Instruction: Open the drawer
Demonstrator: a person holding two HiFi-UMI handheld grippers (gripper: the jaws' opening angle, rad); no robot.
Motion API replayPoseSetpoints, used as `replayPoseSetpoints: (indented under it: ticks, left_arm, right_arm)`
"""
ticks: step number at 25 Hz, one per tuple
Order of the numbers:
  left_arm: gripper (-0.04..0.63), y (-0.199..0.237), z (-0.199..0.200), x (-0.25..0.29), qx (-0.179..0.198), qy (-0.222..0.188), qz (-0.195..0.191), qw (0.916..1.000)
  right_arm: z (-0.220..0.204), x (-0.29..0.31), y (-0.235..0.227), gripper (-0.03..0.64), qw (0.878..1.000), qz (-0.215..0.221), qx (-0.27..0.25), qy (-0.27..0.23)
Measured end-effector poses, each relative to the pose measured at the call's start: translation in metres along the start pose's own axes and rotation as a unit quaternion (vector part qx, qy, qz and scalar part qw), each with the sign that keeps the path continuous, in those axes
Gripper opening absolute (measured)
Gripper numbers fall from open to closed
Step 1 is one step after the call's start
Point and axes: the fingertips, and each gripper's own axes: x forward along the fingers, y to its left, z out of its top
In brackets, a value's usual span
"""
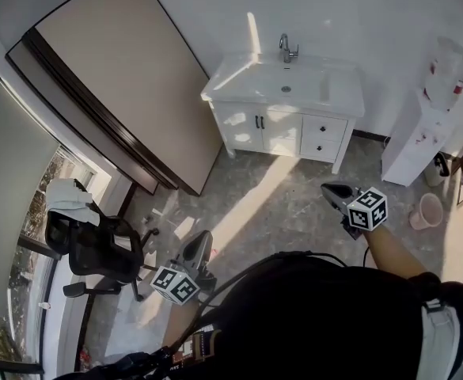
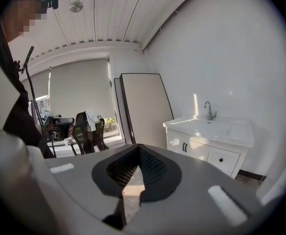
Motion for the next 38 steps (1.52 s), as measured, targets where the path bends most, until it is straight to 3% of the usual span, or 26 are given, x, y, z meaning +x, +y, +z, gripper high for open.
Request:
replayPoseSetpoints:
  ticks: [6,21,29,38]
  left_arm:
    - [-0.009,0.033,0.004,0.04,-0.003,0.001,0.02,0.9998]
    - [-0.009,0.06,0.034,0.244,0.008,-0.006,0.068,0.9976]
    - [-0.009,0.088,0.036,0.311,0.008,0.011,0.061,0.9981]
    - [-0.009,0.169,0.05,0.378,-0.004,0.027,-0.008,0.9996]
  right_arm:
    - [0.008,0.045,-0.045,0.002,1.0,0.018,0.008,0.0]
    - [0.074,0.141,-0.229,0.002,0.995,0.095,-0.007,0.0]
    - [0.076,0.163,-0.295,0.002,0.997,0.079,0.019,0.003]
    - [0.094,0.212,-0.34,0.002,1.0,0.01,0.029,0.002]
